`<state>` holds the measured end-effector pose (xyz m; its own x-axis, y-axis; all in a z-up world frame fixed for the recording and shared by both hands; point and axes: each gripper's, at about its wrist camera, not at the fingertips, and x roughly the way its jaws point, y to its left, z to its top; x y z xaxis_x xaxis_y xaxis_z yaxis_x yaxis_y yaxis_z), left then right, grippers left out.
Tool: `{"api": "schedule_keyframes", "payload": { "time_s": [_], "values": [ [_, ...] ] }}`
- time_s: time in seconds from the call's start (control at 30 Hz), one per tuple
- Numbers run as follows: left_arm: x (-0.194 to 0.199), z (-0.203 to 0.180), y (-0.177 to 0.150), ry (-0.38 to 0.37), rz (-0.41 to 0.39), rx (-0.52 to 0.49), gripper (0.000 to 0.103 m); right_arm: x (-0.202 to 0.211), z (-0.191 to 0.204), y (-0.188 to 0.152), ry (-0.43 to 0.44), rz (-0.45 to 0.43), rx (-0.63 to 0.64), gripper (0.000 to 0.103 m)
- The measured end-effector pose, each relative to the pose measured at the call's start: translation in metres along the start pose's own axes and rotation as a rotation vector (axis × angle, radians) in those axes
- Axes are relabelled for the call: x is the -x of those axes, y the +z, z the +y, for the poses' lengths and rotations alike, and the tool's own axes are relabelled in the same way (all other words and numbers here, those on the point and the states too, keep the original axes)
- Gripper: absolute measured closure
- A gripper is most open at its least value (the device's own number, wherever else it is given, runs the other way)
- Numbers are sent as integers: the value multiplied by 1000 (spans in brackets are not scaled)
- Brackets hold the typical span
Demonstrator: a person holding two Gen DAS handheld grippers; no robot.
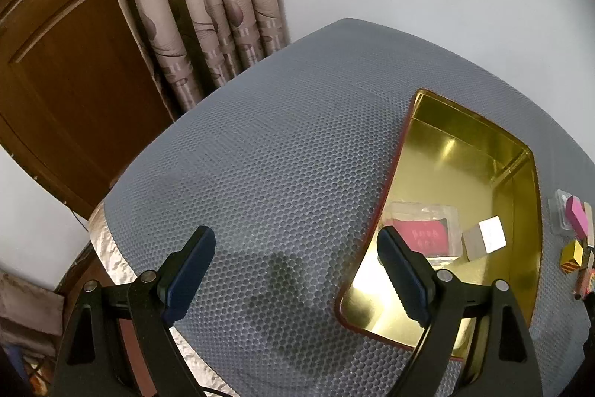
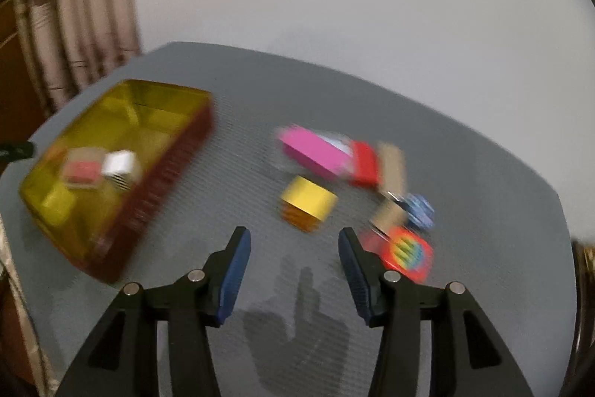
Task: Organize rigid objects
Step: 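Grasp the red tape measure with the right gripper and lift it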
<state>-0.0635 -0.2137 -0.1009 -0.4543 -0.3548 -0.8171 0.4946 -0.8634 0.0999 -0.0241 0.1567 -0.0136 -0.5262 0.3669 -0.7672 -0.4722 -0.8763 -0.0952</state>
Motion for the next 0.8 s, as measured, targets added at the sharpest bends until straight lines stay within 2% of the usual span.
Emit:
{"api": "schedule_keyframes", "payload": {
  "time_s": [0.13,0.3,0.8],
  "values": [
    [1,-2,-2,-8,-3,-2,16,-8,-42,-17,-42,23,-100,53],
    [1,-4,-4,-3,-5,-12,16,-21,-70,-28,-43,42,-202,52],
    [-4,-7,-8,-29,-8,-26,16,-69,-57,-25,-75,92,-297,51]
  ]
}}
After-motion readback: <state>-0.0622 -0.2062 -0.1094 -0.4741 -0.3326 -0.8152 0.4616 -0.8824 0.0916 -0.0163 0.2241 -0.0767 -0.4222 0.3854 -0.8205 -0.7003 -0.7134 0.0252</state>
